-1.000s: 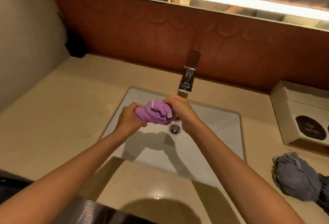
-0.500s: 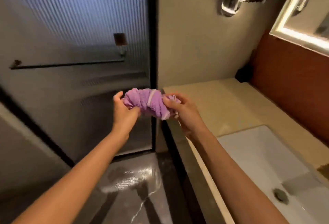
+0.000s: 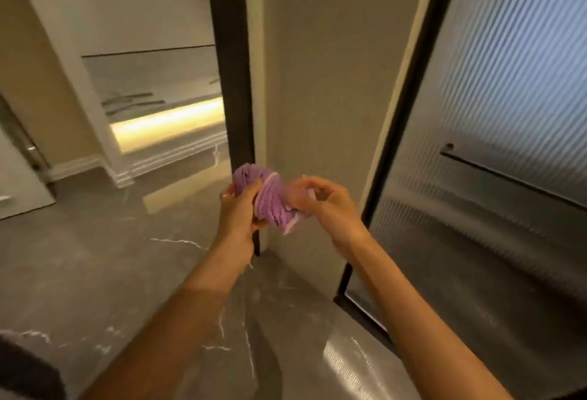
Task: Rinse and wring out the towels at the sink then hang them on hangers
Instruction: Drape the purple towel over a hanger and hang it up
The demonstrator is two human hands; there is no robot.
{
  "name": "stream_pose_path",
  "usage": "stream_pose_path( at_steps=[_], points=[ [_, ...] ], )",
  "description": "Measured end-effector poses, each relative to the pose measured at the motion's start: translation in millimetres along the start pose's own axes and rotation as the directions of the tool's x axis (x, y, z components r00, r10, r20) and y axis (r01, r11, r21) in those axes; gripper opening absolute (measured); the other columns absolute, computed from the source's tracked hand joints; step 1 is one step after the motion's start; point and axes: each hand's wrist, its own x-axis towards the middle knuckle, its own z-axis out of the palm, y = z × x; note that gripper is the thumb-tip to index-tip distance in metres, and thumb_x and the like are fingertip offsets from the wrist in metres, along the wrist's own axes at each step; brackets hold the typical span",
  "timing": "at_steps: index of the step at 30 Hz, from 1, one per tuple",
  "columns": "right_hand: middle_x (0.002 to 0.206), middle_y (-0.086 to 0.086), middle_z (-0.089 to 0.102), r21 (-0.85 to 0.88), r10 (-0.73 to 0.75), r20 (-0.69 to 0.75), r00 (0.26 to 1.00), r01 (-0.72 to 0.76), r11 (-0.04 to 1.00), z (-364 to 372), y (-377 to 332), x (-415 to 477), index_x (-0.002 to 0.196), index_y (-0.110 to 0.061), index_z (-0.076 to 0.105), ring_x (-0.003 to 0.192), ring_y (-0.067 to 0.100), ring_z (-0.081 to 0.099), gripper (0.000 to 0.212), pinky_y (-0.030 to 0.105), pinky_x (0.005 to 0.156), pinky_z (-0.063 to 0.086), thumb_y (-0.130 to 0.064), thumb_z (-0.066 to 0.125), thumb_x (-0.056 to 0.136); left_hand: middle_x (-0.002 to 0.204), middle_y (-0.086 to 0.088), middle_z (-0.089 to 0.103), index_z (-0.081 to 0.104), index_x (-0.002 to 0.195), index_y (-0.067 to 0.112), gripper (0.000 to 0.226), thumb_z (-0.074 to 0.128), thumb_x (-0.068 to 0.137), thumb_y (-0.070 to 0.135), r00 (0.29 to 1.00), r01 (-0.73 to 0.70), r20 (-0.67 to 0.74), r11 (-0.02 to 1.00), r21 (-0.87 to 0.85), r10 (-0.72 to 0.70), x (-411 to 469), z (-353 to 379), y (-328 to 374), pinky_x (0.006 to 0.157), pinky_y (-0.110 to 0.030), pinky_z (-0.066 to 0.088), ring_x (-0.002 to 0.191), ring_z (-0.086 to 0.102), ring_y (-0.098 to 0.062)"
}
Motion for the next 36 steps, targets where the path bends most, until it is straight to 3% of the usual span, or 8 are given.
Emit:
stream_pose_path(
  at_steps=[7, 11, 16, 23, 27, 29, 32, 36],
  points=[
    [0.094, -0.002, 0.056, -0.115, 0.066, 0.307, 0.949, -0.032, 0.993, 181.7, 1.1, 149.7, 0.108, -0.012, 0.059, 0.074, 0.004, 0.057, 0.026, 0.004, 0.054, 0.047, -0.020, 0.067, 0.084, 0.134, -0.012, 0.050, 0.032, 0.142, 0.018, 0.048, 0.046, 0.096, 0.018, 0.946, -0.168, -0.262, 0.981, 0.100, 0.189, 129.4, -157.2, 82.6, 0.090, -0.041, 0.048, 0.114, 0.056, -0.032],
    [0.089, -0.008, 0.057, -0.146, 0.055, 0.462, 0.885, 0.015, 0.989, 259.8, 12.0, 228.0, 0.115, -0.007, 0.059, 0.074, 0.006, 0.058, 0.033, 0.006, 0.058, 0.050, -0.019, 0.065, 0.086, 0.133, -0.010, 0.049, 0.028, 0.143, 0.019, 0.050, 0.045, 0.096, 0.016, 0.913, -0.195, -0.348, 0.977, 0.091, 0.215, 194.7, -214.8, 108.1, 0.089, -0.037, 0.048, 0.114, 0.055, -0.030],
    [0.084, 0.002, 0.064, -0.015, 0.021, 0.520, 0.854, -0.016, 1.000, 326.4, 33.0, 340.4, 0.106, -0.003, 0.066, 0.073, 0.011, 0.061, 0.020, 0.015, 0.062, 0.051, -0.009, 0.060, 0.088, 0.123, -0.011, 0.047, 0.025, 0.131, 0.016, 0.052, 0.057, 0.090, 0.012, 0.861, -0.188, -0.475, 0.982, 0.030, 0.180, 300.5, -266.0, 130.7, 0.092, -0.042, 0.049, 0.106, 0.056, -0.028],
    [0.082, 0.011, 0.064, 0.086, -0.001, 0.465, 0.885, -0.044, 0.995, 416.5, 45.9, 532.9, 0.093, 0.000, 0.068, 0.078, 0.025, 0.059, 0.014, 0.028, 0.066, 0.048, -0.010, 0.060, 0.088, 0.118, -0.004, 0.041, 0.024, 0.113, 0.021, 0.051, 0.066, 0.084, 0.018, 0.874, -0.128, -0.402, 0.928, 0.349, 0.272, 478.3, -310.6, 181.0, 0.088, -0.037, 0.053, 0.106, 0.054, -0.020],
    [0.070, 0.005, 0.062, 0.080, -0.027, 0.437, 0.899, -0.009, 0.997, 460.2, 38.9, 628.5, 0.087, -0.003, 0.069, 0.068, 0.016, 0.057, 0.012, 0.021, 0.062, 0.046, -0.012, 0.060, 0.089, 0.135, -0.009, 0.033, 0.034, 0.124, 0.019, 0.063, 0.074, 0.076, 0.025, 0.837, 0.025, -0.389, 0.683, 0.730, 0.385, 574.5, -336.0, 220.4, 0.083, -0.025, 0.046, 0.112, 0.047, -0.019],
    [0.067, 0.004, 0.062, 0.064, -0.052, 0.445, 0.894, 0.026, 0.998, 481.7, 40.0, 672.5, 0.082, -0.003, 0.070, 0.064, 0.014, 0.057, 0.016, 0.020, 0.060, 0.046, -0.013, 0.059, 0.089, 0.145, -0.008, 0.027, 0.036, 0.134, 0.023, 0.070, 0.074, 0.076, 0.027, 0.823, -0.049, -0.267, 0.530, 0.847, 0.502, 618.6, -341.5, 233.3, 0.094, -0.028, 0.043, 0.126, 0.040, -0.022],
    [0.064, 0.007, 0.059, -0.003, -0.033, 0.460, 0.887, 0.039, 0.999, 512.5, 49.8, 740.7, 0.077, -0.001, 0.068, 0.062, 0.016, 0.055, 0.023, 0.023, 0.061, 0.045, -0.018, 0.059, 0.090, 0.124, -0.005, 0.059, 0.058, 0.121, 0.016, 0.036, 0.062, 0.087, 0.028, 0.844, -0.130, -0.062, 0.317, 0.940, 0.533, 688.4, -352.3, 250.9, 0.083, -0.006, 0.038, 0.105, 0.056, -0.013],
    [0.073, 0.005, 0.064, -0.051, -0.008, 0.568, 0.823, 0.045, 0.998, 538.9, 63.4, 833.0, 0.079, -0.007, 0.069, 0.068, 0.013, 0.060, 0.024, 0.020, 0.062, 0.050, -0.028, 0.060, 0.088, 0.091, -0.012, 0.067, 0.066, 0.094, 0.005, 0.017, 0.055, 0.092, 0.018, 0.840, -0.125, -0.121, 0.406, 0.905, 0.528, 786.1, -379.3, 261.2, 0.070, -0.022, 0.047, 0.078, 0.057, -0.017]
  ],
)
